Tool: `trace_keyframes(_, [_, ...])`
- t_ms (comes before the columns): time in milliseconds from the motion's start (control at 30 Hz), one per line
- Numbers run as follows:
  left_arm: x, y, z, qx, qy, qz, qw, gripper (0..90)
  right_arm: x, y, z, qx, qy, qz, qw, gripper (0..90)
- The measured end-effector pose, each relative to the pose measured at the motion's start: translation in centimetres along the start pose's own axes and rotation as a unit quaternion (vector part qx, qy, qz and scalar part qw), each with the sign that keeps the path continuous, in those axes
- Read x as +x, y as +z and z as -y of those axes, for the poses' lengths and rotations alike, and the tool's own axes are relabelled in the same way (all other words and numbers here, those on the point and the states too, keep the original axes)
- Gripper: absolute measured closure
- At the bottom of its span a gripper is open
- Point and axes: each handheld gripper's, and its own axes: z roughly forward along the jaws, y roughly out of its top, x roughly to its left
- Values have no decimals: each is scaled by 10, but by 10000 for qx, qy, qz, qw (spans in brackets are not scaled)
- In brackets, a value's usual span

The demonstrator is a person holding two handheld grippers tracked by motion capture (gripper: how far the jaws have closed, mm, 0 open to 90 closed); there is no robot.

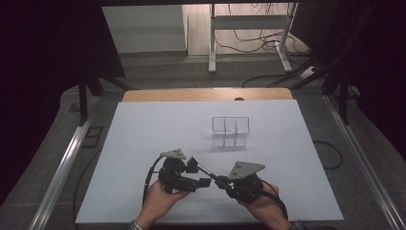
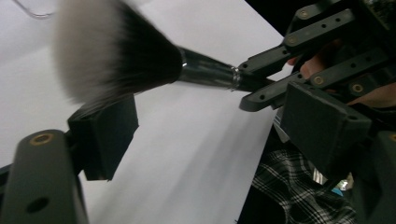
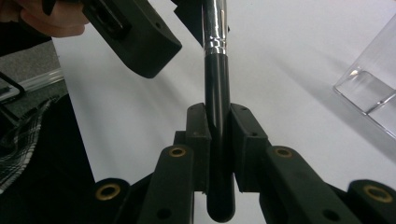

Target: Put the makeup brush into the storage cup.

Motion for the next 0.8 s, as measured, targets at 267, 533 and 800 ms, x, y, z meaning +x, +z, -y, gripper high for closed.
trace_keyframes(267, [5, -3, 2, -192, -393, 187, 9989, 396, 1, 5, 2, 49, 64, -151, 9999, 782])
trace_keyframes(533, [10, -10, 4, -442, -623, 872, 9933, 774, 4, 15, 3, 359, -36, -224, 9991, 776])
trace_keyframes(800, [1, -15, -1, -352, -254, 428, 9981, 776, 4, 16, 2, 498, -77, -161, 9986, 516])
